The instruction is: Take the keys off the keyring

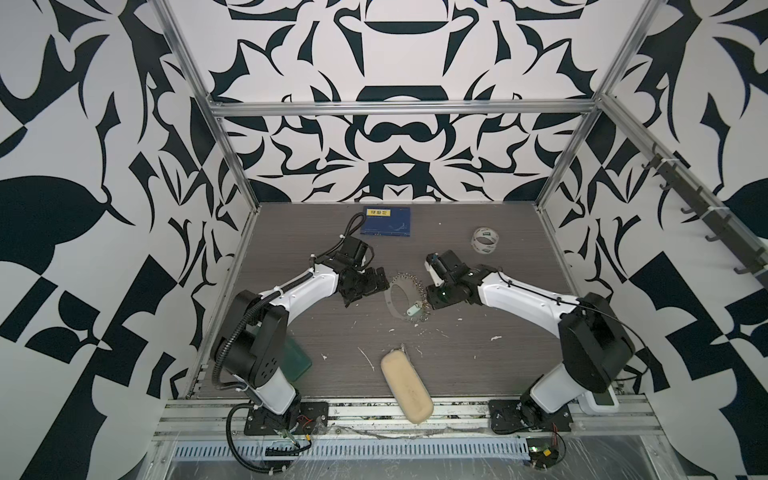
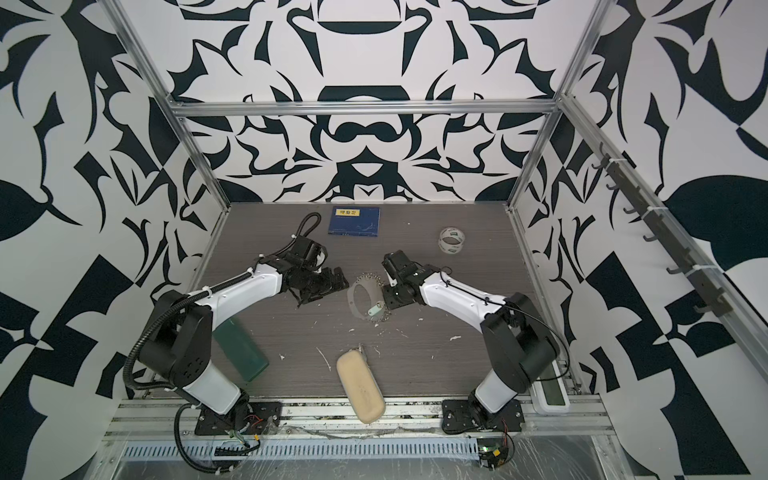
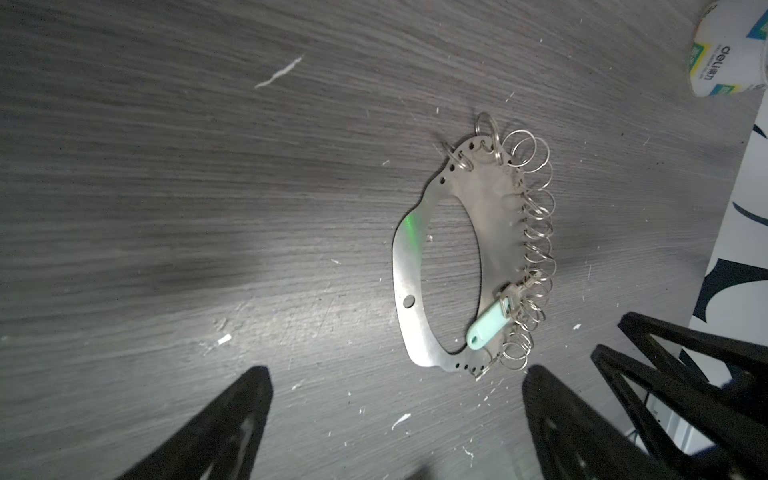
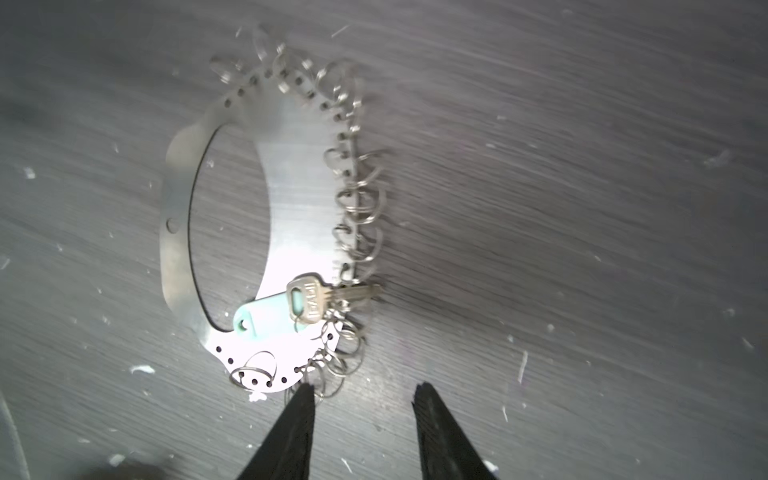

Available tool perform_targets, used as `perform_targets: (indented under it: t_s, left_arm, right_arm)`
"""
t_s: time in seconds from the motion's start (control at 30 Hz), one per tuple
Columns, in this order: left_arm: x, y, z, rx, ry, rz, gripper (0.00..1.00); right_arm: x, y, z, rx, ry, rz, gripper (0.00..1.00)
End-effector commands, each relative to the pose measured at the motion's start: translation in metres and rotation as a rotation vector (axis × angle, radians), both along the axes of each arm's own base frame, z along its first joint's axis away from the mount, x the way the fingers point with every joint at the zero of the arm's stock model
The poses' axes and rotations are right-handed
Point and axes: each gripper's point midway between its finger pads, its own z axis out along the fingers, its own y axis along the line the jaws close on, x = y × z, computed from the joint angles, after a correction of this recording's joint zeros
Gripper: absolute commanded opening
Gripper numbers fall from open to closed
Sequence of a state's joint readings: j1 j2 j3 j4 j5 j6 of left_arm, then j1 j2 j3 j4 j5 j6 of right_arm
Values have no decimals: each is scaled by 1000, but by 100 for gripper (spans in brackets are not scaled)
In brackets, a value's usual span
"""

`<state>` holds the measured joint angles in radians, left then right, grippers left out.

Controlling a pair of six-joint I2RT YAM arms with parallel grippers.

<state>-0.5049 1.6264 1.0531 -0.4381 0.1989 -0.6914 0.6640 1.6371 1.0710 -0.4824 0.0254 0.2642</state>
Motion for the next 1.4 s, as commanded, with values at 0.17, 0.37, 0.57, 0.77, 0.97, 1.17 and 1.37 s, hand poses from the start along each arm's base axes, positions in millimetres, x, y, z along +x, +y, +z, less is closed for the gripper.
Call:
perform_targets:
  t_s: [0.17, 0.37, 0.57, 0.77, 0.97, 1.17, 1.37]
  left_arm:
    - [-9, 11, -2, -26, 12, 28, 97]
    - [-12, 21, -2, -34, 18, 45, 96]
    - [-14, 29, -1, -36, 15, 60, 95]
    - [-13, 30, -2, -35, 19, 63, 95]
    - [-13, 30, -1, -34, 21, 62, 95]
    - [-14, 30, -2, -31, 27, 60, 95]
    - [-15, 31, -1, -28, 26, 64, 95]
  right_arm:
    - [-5, 33, 4, -161, -19, 257, 31]
    - [-2, 35, -10, -310, 9, 358, 21]
    - [4, 30, -16, -410, 2, 427, 17]
    - [4, 30, -22, -434, 15, 453, 17]
    - [2, 34, -28, -419, 27, 471, 17]
    - [1, 34, -33, -420, 36, 480, 17]
    - [-7, 40, -32, -379, 59, 496, 24]
